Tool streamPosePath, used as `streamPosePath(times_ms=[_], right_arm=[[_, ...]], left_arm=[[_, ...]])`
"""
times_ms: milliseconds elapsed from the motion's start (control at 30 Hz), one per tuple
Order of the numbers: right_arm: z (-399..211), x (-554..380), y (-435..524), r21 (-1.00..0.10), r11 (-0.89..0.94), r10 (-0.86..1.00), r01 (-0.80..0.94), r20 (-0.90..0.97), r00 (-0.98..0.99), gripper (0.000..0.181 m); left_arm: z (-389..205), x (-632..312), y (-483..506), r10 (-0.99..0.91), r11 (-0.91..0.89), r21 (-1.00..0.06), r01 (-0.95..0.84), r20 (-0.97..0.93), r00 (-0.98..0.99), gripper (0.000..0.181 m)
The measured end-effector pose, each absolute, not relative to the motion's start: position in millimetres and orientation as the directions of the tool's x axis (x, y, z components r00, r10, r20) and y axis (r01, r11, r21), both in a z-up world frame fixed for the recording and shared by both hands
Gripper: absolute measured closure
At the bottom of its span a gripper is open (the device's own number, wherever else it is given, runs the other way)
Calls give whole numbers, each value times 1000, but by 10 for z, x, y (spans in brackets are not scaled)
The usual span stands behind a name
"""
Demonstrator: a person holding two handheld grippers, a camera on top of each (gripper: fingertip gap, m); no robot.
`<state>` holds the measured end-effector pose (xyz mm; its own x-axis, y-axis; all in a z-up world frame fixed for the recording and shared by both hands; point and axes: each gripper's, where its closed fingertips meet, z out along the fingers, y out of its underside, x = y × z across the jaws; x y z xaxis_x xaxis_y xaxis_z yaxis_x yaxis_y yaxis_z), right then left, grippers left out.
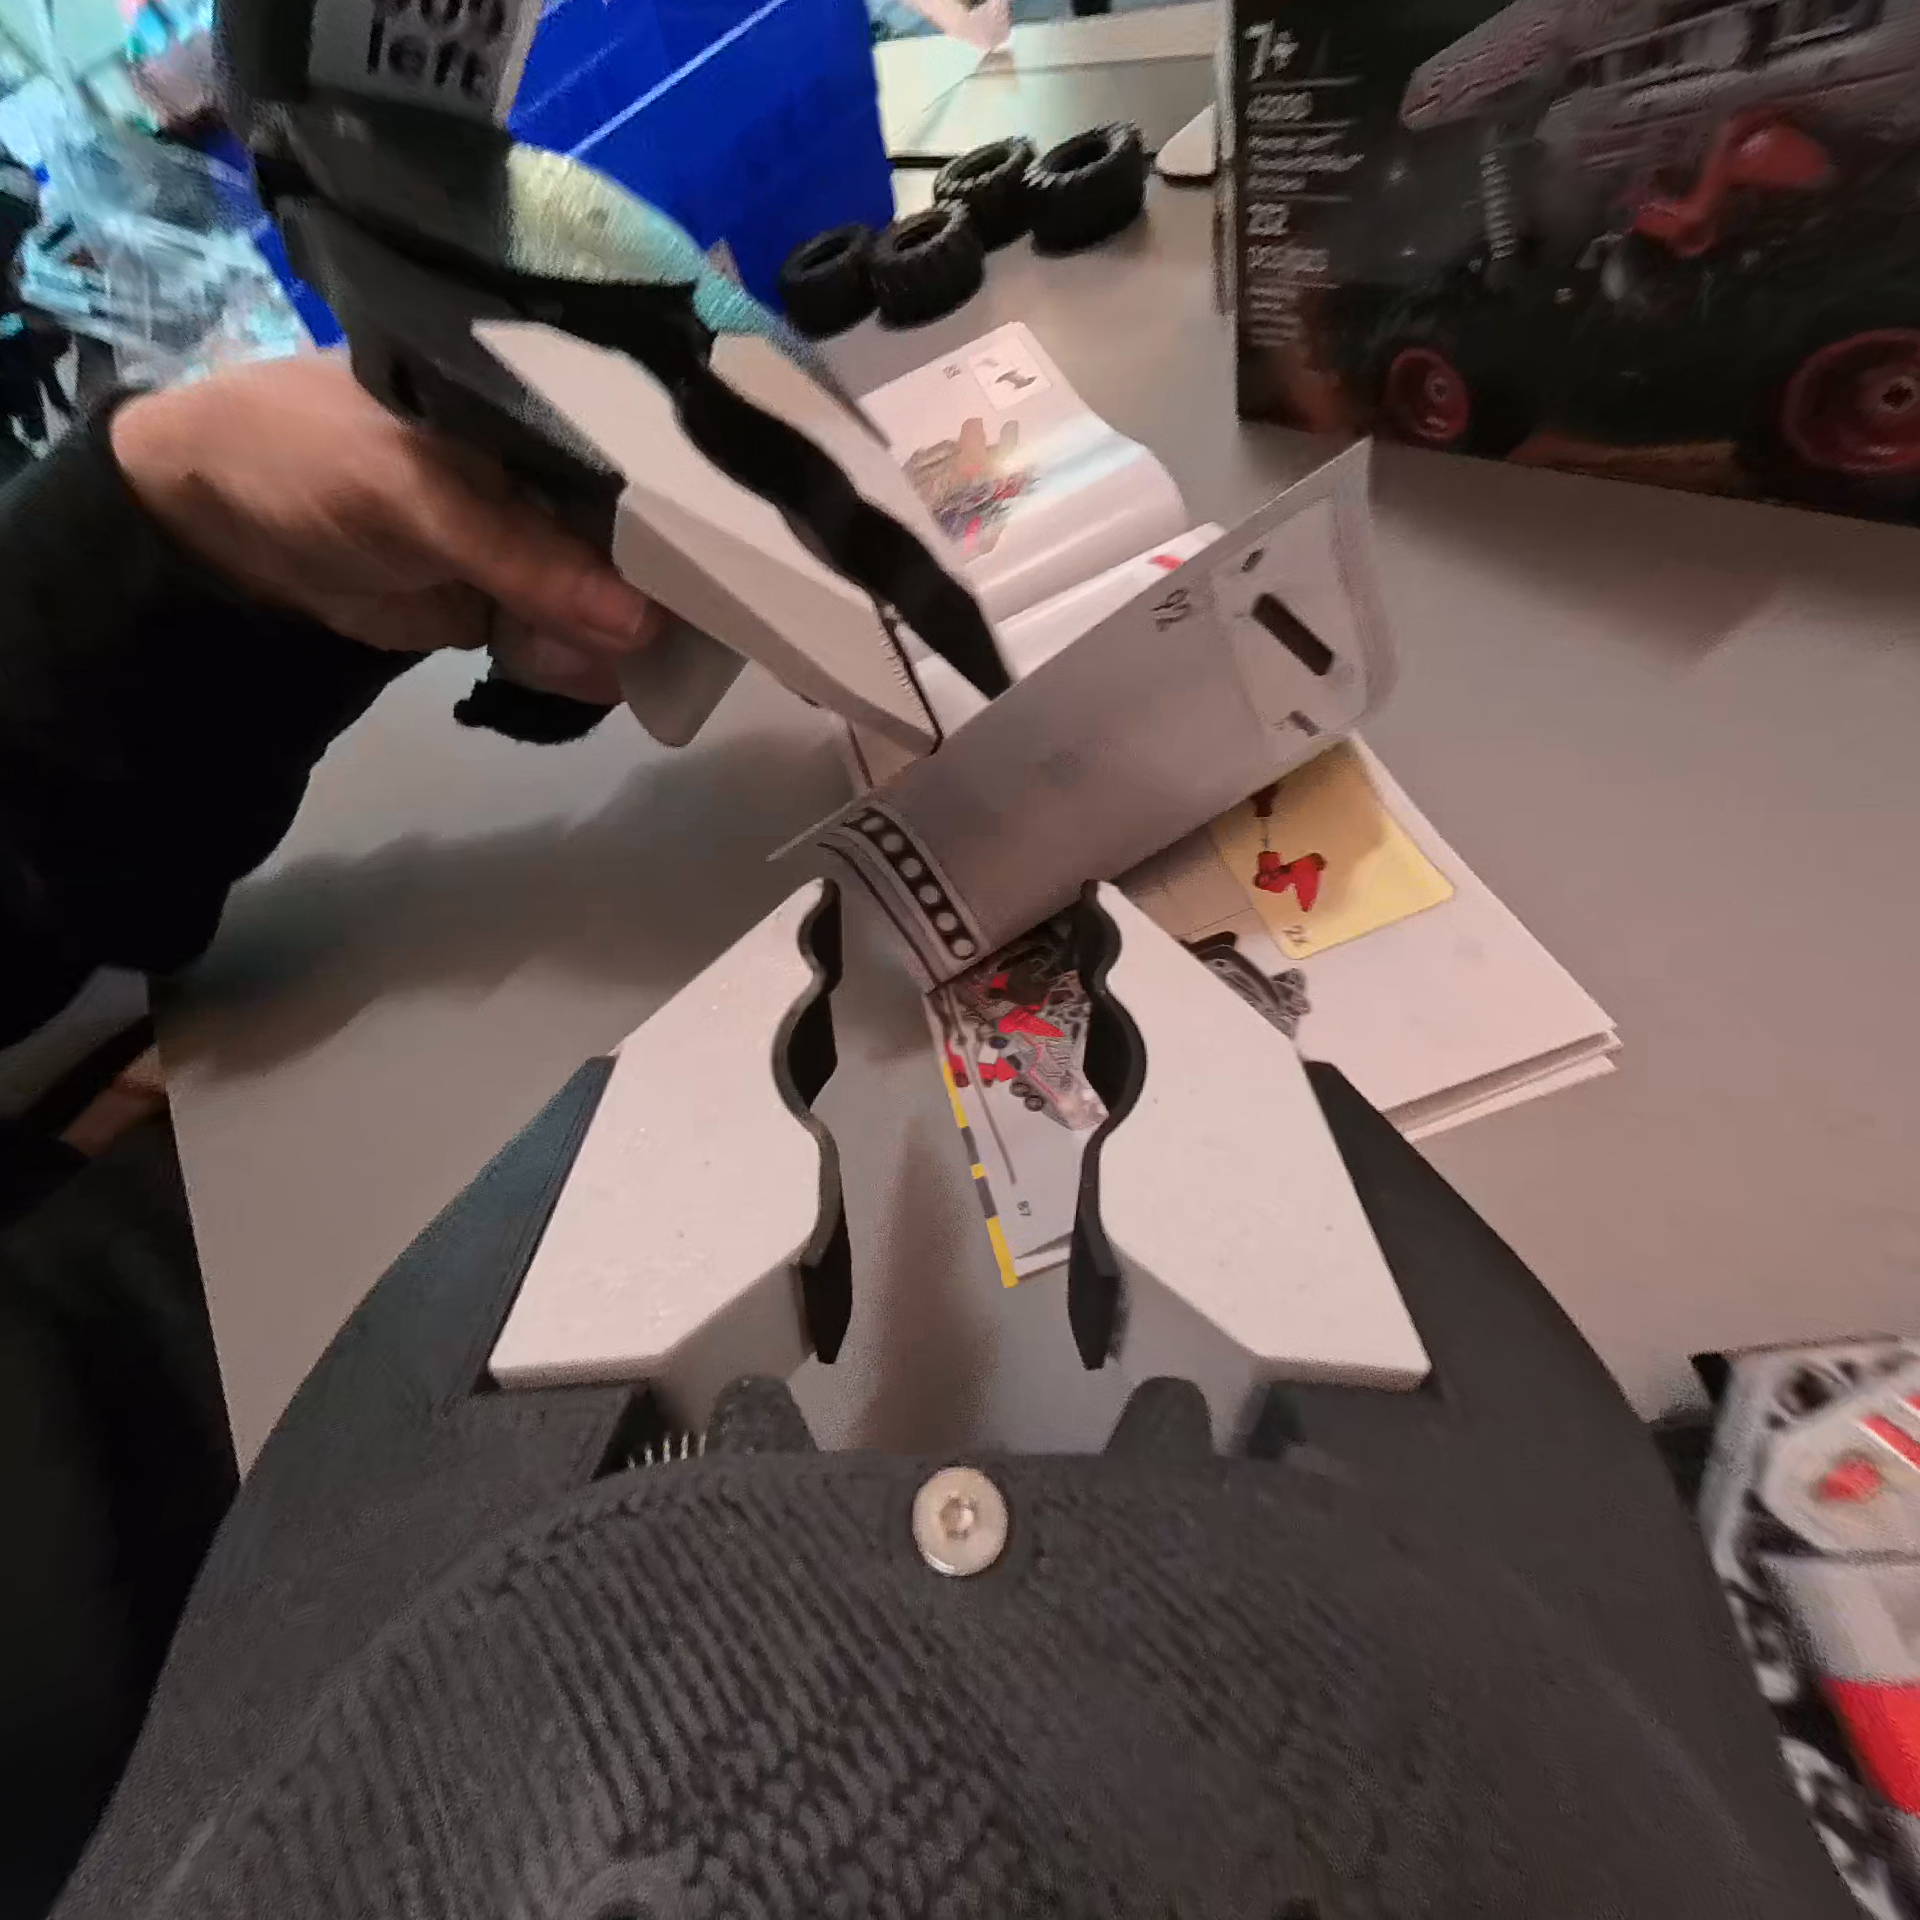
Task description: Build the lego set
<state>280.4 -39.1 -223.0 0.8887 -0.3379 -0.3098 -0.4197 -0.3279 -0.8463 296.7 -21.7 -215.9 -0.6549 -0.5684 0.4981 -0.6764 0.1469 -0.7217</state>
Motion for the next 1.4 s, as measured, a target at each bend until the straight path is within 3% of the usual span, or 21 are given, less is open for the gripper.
streamPosePath(times_ms=[33, 167, 500, 667, 833, 933, 1000, 1200, 1333, 1400], right_arm=[[-2226, 2856, -419, -845, -307, -363, -438, -322, 874, 139], [-2336, 2901, -442, -825, -340, -413, -451, -300, 860, 139], [-2582, 2983, -456, -769, -582, -465, -265, 47, 884, 142], [-2644, 3023, -528, -750, -602, -469, -273, 56, 881, 145], [-2736, 2986, -541, -699, -685, -416, -208, 140, 899, 161], [-2768, 2911, -498, -690, -704, -369, -168, 152, 917, 181], [-2771, 2915, -486, -687, -710, -365, -152, 175, 915, 181], [-2776, 2913, -490, -679, -721, -355, -137, 192, 915, 181], [-2774, 2914, -490, -701, -699, -360, -144, 172, 917, 181], [-2771, 2913, -488, -715, -683, -358, -150, 148, 922, 181]], left_arm=[[-2158, 2963, -217, -562, 144, -723, -676, 503, -657, 157], [-2193, 2952, -232, -552, 142, -709, -691, 523, -650, 153], [-2115, 3045, -148, -541, 53, -728, -684, 555, -632, 148], [-2421, 3087, -118, -613, 413, -775, -479, 153, -775, 152], [-2760, 2960, -255, -450, 705, -613, -356, 1, -893, 165], [-2799, 2953, -200, -421, 759, -558, -336, -26, -907, 170], [-2807, 2987, -101, -409, 796, -519, -313, -80, -909, 181], [-2811, 3028, 177, -436, 794, -513, -326, -107, -894, 181], [-2777, 3158, 603, -442, 864, -397, -310, -303, -844, 181], [-2771, 3114, 632, -474, 839, -422, -345, -252, -844, 181]])
